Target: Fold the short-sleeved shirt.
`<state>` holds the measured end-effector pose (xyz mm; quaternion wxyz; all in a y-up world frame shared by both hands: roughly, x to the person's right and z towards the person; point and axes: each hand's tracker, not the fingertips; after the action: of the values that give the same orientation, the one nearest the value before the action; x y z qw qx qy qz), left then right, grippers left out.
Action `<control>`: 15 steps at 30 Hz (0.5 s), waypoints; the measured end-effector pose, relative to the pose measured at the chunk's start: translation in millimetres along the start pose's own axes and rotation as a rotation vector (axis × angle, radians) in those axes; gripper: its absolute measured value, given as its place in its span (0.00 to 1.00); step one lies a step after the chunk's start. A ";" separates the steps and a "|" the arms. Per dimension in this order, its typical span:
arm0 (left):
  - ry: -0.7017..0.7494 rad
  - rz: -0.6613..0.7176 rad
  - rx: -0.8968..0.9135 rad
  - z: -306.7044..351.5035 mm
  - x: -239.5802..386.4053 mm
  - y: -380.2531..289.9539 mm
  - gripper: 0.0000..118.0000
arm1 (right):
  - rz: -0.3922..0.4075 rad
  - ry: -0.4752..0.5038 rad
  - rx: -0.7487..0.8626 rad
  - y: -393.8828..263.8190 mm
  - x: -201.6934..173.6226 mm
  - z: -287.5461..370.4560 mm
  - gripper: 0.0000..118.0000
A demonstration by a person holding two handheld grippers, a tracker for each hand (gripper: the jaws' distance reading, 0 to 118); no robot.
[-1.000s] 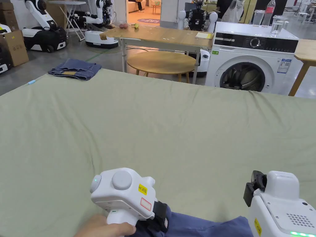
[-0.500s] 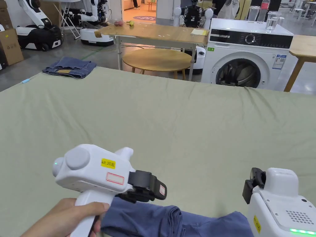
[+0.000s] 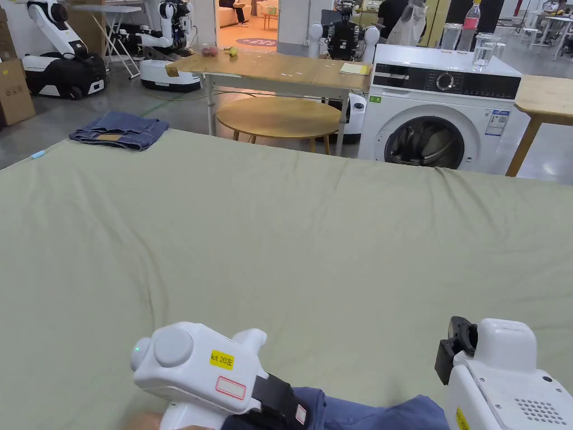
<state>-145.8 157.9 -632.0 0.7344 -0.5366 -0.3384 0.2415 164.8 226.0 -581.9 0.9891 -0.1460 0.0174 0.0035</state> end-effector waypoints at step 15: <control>-0.070 0.099 0.018 -12.7 -25.7 -0.2 0.02 | -0.009 0.002 -0.001 -3.0 -1.7 1.1 0.00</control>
<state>-153.0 131.4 -640.3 0.7142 -0.5371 -0.3346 0.2991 163.1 223.4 -579.9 0.9890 -0.1465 0.0179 -0.0009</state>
